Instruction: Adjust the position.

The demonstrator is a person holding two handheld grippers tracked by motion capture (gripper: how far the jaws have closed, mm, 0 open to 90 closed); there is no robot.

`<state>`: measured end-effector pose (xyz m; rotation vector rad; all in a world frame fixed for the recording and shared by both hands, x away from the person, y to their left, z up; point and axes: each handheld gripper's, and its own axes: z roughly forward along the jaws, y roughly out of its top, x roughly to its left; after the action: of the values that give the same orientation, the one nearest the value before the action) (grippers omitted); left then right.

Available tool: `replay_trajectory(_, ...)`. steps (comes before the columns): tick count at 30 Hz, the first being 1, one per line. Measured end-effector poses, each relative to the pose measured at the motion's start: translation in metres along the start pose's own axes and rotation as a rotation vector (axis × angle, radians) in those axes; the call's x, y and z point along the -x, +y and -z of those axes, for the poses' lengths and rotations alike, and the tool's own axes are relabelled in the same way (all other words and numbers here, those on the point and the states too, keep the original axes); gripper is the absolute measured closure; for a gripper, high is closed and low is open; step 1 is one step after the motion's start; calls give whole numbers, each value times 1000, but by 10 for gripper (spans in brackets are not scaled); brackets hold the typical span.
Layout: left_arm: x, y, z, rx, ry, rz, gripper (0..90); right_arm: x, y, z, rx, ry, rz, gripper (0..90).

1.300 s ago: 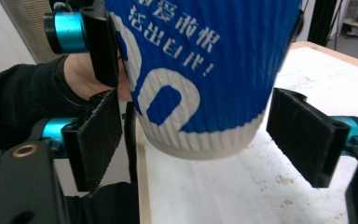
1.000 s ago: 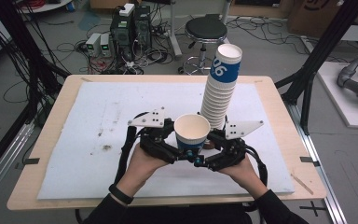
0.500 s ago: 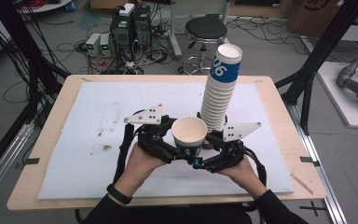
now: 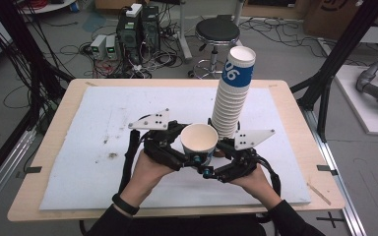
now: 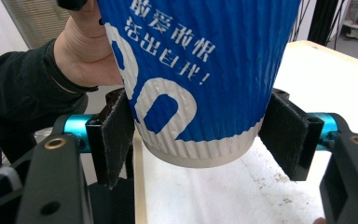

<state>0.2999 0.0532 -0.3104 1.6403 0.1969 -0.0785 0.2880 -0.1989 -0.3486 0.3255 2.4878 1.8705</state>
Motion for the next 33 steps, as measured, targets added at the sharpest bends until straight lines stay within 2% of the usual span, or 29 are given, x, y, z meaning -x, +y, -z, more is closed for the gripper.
replay_trajectory(4, 0, 0, 0, 3, 1, -3, 201, 0, 0, 0, -1, 8, -3, 297)
replay_trajectory(8, 0, -1, -1, -3, 4, -7, 209, 0, 1, 1, 27, 22, -16, 237)
replay_trajectory(16, 0, -4, -5, -19, -9, -10, 216, 0, 4, 4, 69, 35, -44, 242)
replay_trajectory(21, 0, -5, -6, -19, -6, -10, 216, 0, 4, 5, 65, 30, -42, 263)
replay_trajectory(26, 0, -4, -7, -13, -20, 1, 168, 0, 4, 4, 56, 28, -31, 263)
replay_trajectory(33, 1, -3, -7, -14, -21, 2, 187, -1, 4, 2, 49, 32, -23, 265)
